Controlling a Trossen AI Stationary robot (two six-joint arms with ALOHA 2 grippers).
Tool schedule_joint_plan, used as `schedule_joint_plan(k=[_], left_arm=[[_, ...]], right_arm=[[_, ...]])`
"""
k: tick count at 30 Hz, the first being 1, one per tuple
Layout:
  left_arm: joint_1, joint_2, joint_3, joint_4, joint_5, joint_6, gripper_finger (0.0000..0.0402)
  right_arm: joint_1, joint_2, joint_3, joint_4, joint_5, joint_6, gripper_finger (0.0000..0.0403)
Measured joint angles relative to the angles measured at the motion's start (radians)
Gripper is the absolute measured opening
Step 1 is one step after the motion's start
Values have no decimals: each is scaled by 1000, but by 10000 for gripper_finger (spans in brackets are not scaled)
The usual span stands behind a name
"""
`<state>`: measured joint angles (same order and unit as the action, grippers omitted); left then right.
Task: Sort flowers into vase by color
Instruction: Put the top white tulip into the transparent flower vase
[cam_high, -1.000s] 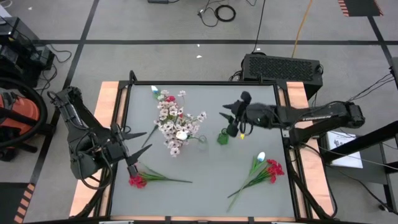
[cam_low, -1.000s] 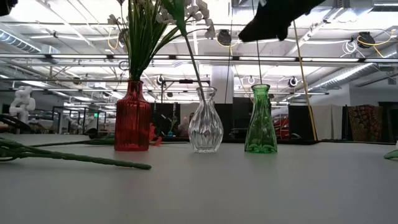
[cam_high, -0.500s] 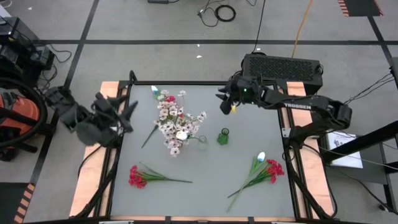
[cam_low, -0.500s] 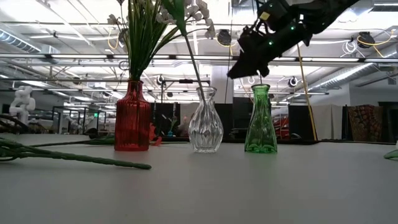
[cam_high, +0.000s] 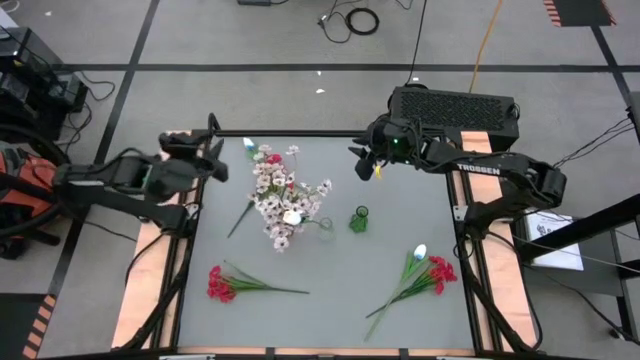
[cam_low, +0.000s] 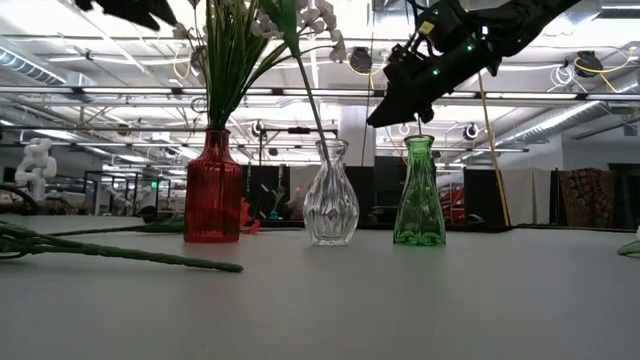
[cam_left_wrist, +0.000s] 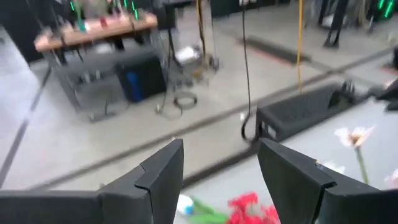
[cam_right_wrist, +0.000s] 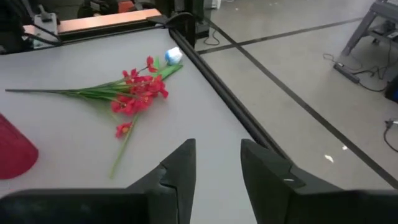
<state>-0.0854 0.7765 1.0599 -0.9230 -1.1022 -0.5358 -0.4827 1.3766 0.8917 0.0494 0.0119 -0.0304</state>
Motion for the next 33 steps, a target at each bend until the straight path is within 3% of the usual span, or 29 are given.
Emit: schedule_joint_plan(k=[5,7,10,14,20,24,29,33], left_arm=[[246,46,0,102,332,116,207],[348,68,0,133,391,163,199],[499,95,1,133,468,206,183],[693,136,1,177,660,283,164],[906,289,2,179,1029,365,151],[965,436,2,150,1072,352,151],[969,600,-12,117,981,304,150],[969,701,-34,115,977,251,150]], right_arm=[[1,0,0,-8,-96,31,118],[2,0,0,-10,-121,46,118],[8,0,0,-10,-123,53,118],[24,0,0,-17,-123,58,118],[33,0,0,-17,-122,55,118],[33,0,0,-17,-122,73,118],[34,0,0,-17,-122,102,118],[40,0,0,-17,-121,110,118]])
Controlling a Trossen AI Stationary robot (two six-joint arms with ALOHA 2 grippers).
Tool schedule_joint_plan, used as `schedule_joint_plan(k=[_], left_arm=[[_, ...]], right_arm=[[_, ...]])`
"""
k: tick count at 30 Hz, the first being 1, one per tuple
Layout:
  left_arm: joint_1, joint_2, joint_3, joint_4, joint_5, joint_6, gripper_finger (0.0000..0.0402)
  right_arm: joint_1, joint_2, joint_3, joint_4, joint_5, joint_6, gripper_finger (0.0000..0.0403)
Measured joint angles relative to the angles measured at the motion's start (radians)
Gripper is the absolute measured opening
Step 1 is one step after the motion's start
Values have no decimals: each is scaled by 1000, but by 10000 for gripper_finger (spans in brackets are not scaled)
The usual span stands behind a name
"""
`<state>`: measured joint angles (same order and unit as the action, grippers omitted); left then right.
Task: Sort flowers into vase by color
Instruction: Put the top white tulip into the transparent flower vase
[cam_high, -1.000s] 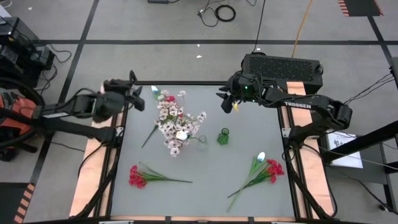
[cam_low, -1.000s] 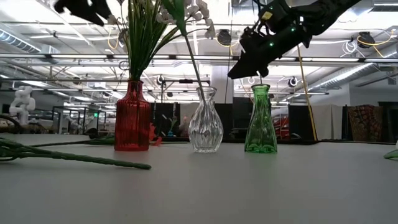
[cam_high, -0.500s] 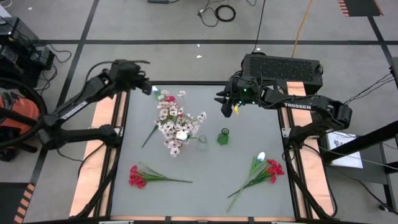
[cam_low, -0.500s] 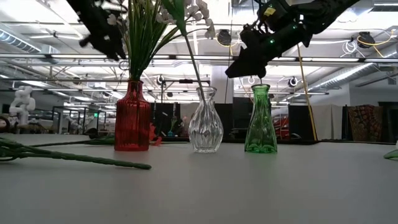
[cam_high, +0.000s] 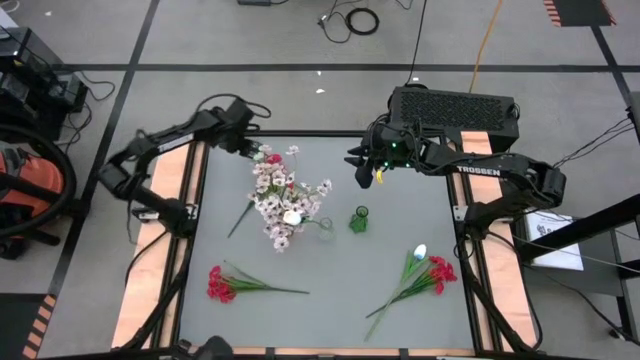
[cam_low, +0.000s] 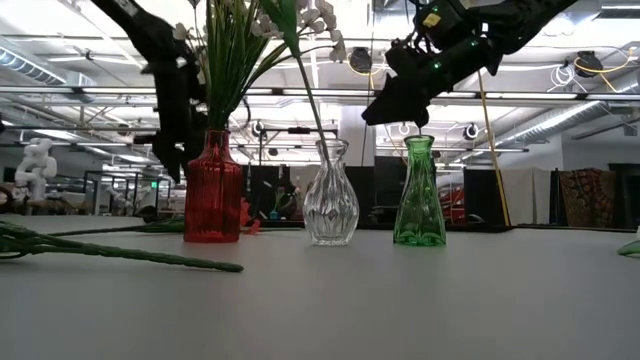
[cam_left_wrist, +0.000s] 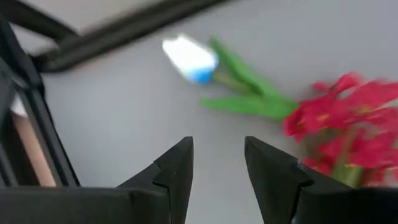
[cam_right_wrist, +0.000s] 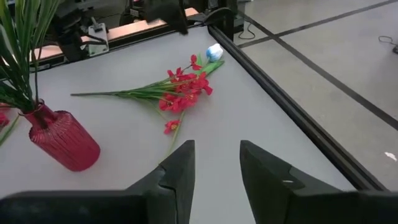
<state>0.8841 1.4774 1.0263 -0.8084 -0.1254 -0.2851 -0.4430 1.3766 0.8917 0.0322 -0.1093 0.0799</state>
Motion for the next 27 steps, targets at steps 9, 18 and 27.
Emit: schedule_joint_plan(k=[9,18,27], left_arm=[[-1,148,0,16,-36,-300,150],[-10,213,0,144,-10,-504,150],[-19,268,0,229,-10,-675,150]], right_arm=[[13,0,0,0,-1,-6,118],[13,0,0,0,-1,-27,118],[13,0,0,-6,0,-47,118]])
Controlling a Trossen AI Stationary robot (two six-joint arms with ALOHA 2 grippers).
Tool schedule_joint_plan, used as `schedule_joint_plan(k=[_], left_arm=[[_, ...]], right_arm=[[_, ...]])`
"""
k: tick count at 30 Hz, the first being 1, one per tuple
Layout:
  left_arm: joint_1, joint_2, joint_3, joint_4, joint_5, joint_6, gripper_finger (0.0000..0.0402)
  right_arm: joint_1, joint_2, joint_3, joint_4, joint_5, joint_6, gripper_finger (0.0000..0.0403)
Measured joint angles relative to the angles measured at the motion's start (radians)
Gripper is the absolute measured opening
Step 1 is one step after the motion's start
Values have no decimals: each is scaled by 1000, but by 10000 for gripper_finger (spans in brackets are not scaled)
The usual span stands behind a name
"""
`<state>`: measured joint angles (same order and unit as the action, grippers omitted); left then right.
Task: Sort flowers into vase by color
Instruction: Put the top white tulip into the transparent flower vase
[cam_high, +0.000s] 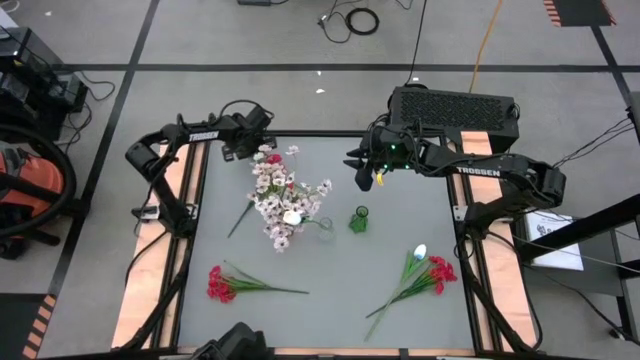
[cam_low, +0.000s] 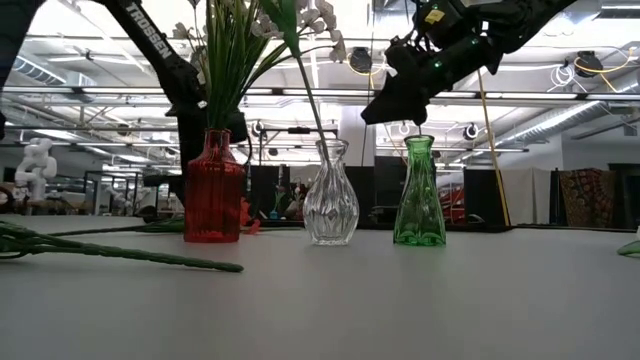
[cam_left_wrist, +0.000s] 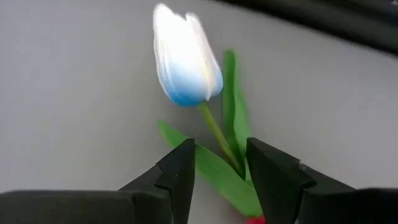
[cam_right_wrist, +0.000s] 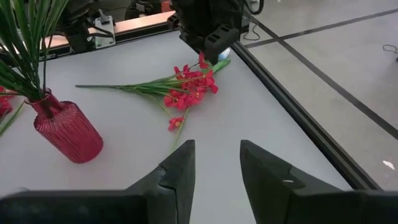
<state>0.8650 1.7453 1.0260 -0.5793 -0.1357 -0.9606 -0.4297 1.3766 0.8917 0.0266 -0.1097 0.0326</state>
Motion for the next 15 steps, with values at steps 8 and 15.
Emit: schedule_joint_plan(k=[8,15], left_arm=[[0,88,4,91,-20,-3,150],[4,105,6,139,-49,27,129]], right_arm=[[0,0,0,-8,0,-18,118],[0,0,0,-10,0,-22,118]])
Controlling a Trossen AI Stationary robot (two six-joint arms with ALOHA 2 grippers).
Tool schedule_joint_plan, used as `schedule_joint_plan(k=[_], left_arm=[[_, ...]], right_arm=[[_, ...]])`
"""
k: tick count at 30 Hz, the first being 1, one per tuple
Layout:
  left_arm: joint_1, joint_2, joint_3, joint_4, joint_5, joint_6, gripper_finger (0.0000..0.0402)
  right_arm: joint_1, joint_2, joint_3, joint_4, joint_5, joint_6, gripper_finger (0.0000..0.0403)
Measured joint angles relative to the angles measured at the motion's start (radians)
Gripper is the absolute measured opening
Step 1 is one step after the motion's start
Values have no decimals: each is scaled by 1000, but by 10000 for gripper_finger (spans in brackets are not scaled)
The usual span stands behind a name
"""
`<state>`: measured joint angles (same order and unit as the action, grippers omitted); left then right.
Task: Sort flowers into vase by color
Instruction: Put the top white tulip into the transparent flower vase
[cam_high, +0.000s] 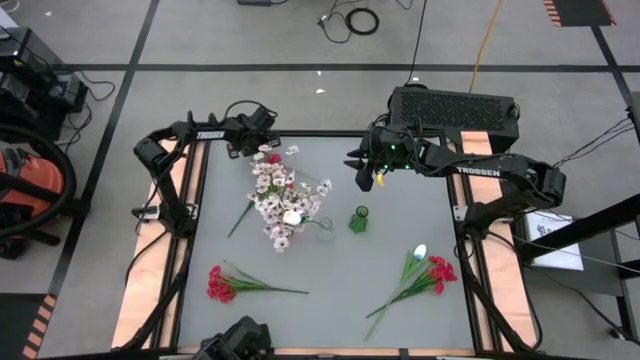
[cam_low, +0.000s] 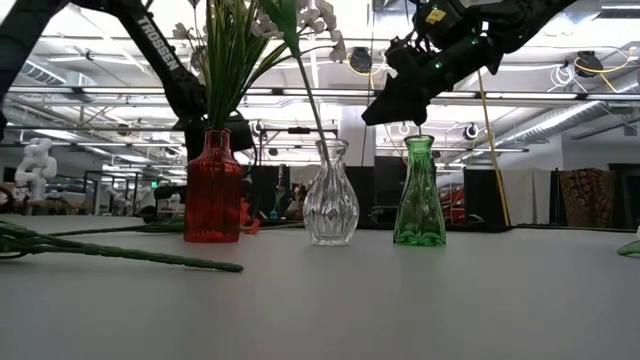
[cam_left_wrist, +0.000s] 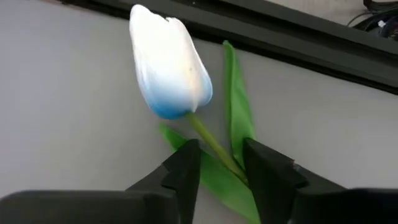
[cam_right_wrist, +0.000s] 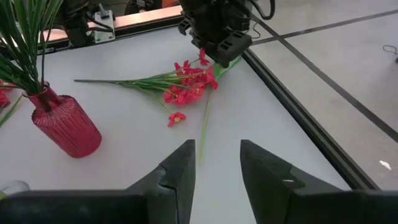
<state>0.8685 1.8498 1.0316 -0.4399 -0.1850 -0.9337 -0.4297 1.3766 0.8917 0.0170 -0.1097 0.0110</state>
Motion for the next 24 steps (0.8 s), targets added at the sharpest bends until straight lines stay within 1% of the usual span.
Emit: schedule_joint_plan(k=[2,7,8,12,16,21,24], left_arm=[[3,1,1,0,-1,19,104],[2,2,1,14,-4,22,20],[2,2,1,15,-4,23,13],[2,1,0,29,-6,38,13],[3,-32,-5,38,-11,49,10],[20,-145,-4,104,-28,60,8],[32,-223,-4,152,-35,95,7]], right_arm=[[0,0,0,0,0,-1,118],[0,0,0,0,0,-4,118],[0,0,0,0,0,-4,118],[0,0,0,0,0,-5,118],[0,0,0,0,0,-4,118],[0,0,0,0,0,1,118],[0,0,0,0,0,3,118]])
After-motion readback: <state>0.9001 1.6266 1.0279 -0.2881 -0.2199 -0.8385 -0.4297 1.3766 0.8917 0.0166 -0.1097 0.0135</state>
